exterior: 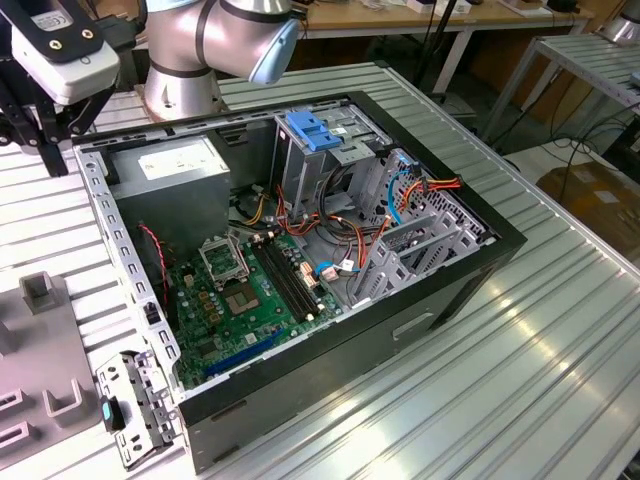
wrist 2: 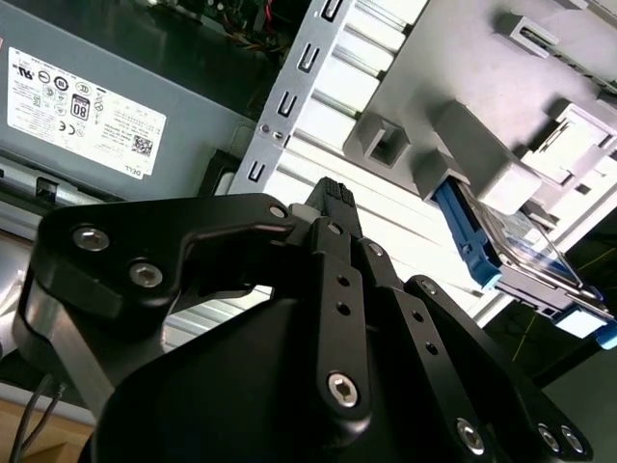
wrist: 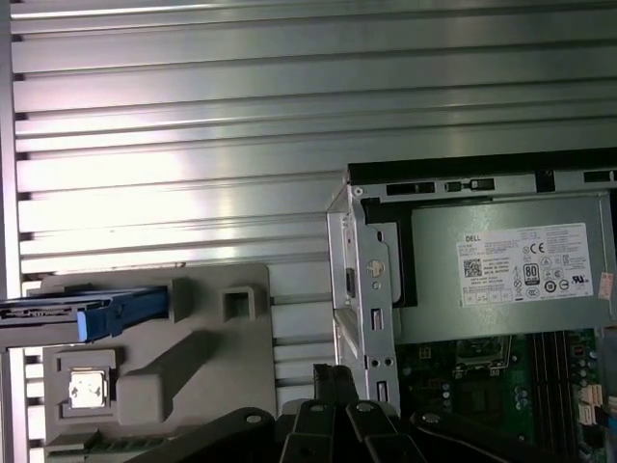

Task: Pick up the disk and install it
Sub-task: 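Reach for the disk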

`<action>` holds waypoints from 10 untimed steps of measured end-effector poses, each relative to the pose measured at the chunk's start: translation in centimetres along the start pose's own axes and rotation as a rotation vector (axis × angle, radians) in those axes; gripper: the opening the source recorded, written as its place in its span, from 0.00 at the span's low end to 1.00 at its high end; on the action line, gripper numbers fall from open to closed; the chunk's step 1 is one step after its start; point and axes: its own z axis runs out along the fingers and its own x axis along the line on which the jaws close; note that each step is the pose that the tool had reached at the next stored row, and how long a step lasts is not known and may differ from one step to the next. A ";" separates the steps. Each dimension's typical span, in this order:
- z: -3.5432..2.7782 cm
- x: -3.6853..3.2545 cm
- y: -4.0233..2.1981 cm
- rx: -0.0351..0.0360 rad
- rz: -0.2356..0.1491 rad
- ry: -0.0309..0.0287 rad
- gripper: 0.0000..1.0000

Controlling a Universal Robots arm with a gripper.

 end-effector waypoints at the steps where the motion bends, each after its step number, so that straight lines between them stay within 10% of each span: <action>1: 0.00 0.12 -0.01 0.0000 0.000 0.0000 0.11; 10: -0.03 1.13 -0.08 0.0000 0.000 0.0000 0.11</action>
